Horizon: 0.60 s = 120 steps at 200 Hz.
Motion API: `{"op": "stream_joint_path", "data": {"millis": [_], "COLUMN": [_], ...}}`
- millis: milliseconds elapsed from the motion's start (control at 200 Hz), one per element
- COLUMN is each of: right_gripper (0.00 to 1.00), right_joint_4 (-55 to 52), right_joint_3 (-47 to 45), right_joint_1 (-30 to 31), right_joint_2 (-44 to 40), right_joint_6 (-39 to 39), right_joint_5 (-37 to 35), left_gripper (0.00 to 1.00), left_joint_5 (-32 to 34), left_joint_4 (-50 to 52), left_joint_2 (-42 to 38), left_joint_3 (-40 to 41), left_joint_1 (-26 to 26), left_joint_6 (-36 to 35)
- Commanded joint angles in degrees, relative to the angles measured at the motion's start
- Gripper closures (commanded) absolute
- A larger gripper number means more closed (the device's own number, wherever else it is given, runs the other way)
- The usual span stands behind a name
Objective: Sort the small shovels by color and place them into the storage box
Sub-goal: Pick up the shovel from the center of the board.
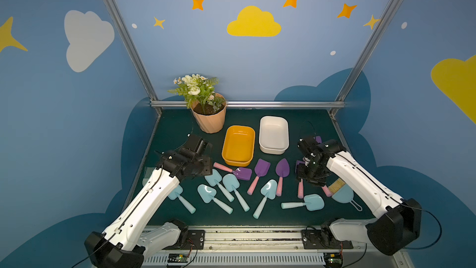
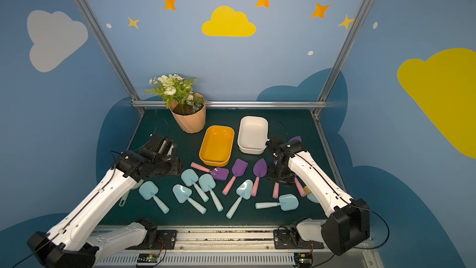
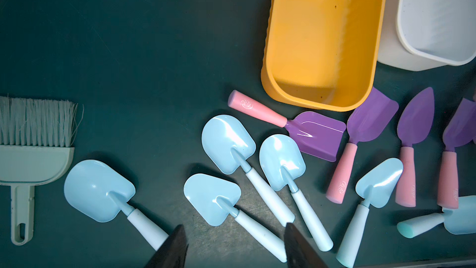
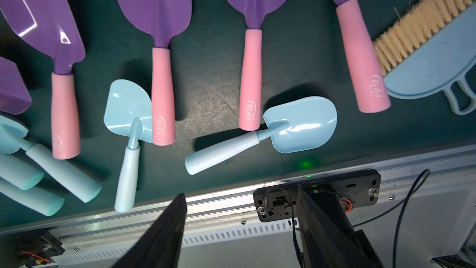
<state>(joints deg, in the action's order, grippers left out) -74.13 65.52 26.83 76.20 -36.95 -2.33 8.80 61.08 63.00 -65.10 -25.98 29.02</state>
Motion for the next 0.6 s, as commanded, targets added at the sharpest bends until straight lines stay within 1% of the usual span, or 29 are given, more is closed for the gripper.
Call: {"op": "stream_joint_path", "data": {"millis": [0, 220, 596], "right_gripper": [0.31, 0.33, 0.36], "right_joint_4": [3.6, 10.1, 17.6], "right_joint_3": [-2.2, -6.4, -10.7], "right_joint_1": [-1.3, -5.1, -6.0], "right_joint_2": [1.6, 4.8, 12.6], "right_joint_6": [1.4, 4.6, 7.1], "right_joint_5": [0.5, 2.7, 4.0], "left_gripper": [0.47, 0.46, 0.47], "left_joint_5": [0.0, 0.6, 1.8], "left_joint_4": [1.0, 1.1, 1.1], "left_joint_2": [-0.1, 0.1, 1.9], "left_joint_3": [0.5, 1.3, 1.6], "left_joint_1": [-1.2, -2.4, -3.9], "left_joint_6": [2.4, 3.7, 4.4]}}
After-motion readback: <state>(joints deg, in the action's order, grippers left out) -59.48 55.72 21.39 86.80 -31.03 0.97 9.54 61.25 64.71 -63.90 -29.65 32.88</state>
